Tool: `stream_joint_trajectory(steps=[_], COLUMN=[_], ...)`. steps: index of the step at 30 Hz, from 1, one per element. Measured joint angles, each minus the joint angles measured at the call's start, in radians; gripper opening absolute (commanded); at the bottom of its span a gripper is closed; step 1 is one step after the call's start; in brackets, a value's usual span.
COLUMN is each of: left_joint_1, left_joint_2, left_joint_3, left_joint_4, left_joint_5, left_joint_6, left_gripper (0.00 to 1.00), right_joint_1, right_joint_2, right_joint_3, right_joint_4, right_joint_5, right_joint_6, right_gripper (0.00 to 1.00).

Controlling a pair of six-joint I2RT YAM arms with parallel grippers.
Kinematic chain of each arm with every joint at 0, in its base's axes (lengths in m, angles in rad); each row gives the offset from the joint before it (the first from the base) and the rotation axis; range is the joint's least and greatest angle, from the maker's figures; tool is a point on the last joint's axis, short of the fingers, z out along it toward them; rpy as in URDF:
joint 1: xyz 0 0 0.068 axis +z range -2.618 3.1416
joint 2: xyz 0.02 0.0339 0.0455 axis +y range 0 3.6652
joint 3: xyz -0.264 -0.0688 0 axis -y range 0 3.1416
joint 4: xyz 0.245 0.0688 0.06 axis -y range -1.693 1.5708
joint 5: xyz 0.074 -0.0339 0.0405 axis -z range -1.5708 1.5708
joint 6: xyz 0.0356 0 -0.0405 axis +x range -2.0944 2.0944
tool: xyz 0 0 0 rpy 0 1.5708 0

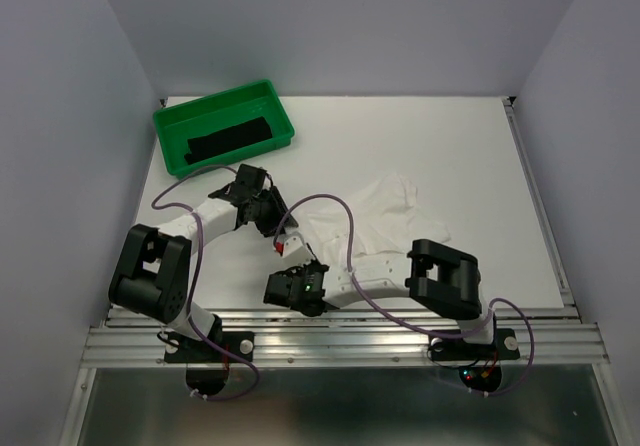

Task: Roll the t-shirts
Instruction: Roll the T-shirt to the center of the board.

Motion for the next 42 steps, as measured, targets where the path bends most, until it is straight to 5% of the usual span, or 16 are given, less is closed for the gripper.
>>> stream_joint_trajectory(steps=[13,32,36,42], left_joint_1=[0.000,-0.016,-0.058,-0.126], left_joint_2=[-0.040,-0.156,-0.160,-0.154], left_joint_3=[0.105,0.116,0.097,0.070], left_joint_4=[-0.096,-0.148,-0.140,-0.110], left_joint_5=[-0.040,-0.056,-0.040,-0.017], left_joint_6=[0.024,0.048,0.048,0.045], left_gripper=[0.65,0.59,0.52,0.26], right_joint_1=[-0.092,-0.458,-0.515,-0.571], right_joint_2=[-0.277,-0.518,-0.518,-0.518], right_joint_3=[-0.281,-0.622,-0.689,-0.772], right_joint_4=[0.224,0.604,0.690,0.814], right_joint_5=[-0.311,-0.961,-1.063,-1.175], right_joint_6=[0.055,0.266,0.325,0.406], right_gripper=[0.01,0.01,0.01,0.01])
